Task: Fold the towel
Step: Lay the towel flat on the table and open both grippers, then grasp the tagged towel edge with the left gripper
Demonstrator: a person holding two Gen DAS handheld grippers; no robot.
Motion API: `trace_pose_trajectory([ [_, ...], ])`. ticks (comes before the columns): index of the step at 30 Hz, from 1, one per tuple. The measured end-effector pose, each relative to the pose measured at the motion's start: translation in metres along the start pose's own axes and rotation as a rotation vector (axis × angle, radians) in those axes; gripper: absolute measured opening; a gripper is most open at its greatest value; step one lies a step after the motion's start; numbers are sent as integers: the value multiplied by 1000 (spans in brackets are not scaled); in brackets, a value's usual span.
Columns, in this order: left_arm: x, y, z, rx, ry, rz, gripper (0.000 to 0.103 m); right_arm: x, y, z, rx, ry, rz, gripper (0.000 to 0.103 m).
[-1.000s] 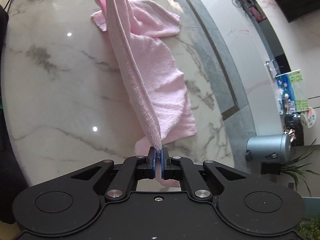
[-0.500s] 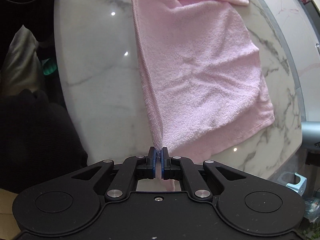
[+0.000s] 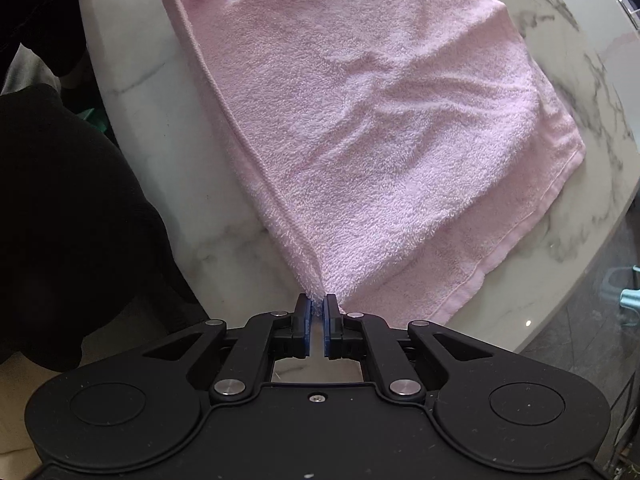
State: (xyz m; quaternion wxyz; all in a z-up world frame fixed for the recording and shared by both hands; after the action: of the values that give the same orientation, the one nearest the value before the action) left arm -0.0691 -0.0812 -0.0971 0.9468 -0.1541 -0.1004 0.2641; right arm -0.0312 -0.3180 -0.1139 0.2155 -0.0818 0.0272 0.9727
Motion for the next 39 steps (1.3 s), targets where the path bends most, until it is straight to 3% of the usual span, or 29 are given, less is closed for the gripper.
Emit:
trace_pose_trajectory([
  [4, 8, 1, -2, 8, 23, 9, 10, 1, -2, 1, -7, -18, -20, 12],
  [9, 5, 7, 2, 1, 47, 36, 40, 1, 1, 7, 18, -43, -34, 31],
  [17, 32, 13, 40, -63, 42, 117, 46, -27, -8, 35, -9, 12, -138, 32],
  [25, 96, 24, 78, -118, -6, 266, 50, -56, -1, 28, -23, 84, -181, 34],
  [30, 150, 42, 70, -56, -105, 423, 49, -69, 14, 6, -5, 139, -231, 34],
  [34, 196, 69, 56, -20, -101, 649, 49, -70, 14, -7, 17, 132, -255, 34],
  [39, 222, 90, 29, 46, -83, 780, 48, -72, 10, -18, 22, 120, -279, 34],
])
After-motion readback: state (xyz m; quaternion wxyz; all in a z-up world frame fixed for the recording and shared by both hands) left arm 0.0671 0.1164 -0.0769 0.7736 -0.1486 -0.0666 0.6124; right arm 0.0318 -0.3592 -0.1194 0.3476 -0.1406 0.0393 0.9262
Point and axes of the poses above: each gripper's, at about its wrist camera, not at the fingertips, and z roughly against the way its jaws point, x to its left, y to its underside, the point moved 9 cm from there along -z, roughly the way its jaws point, and after that the axes turned 5 degrees about y, right-handed, at the moved point
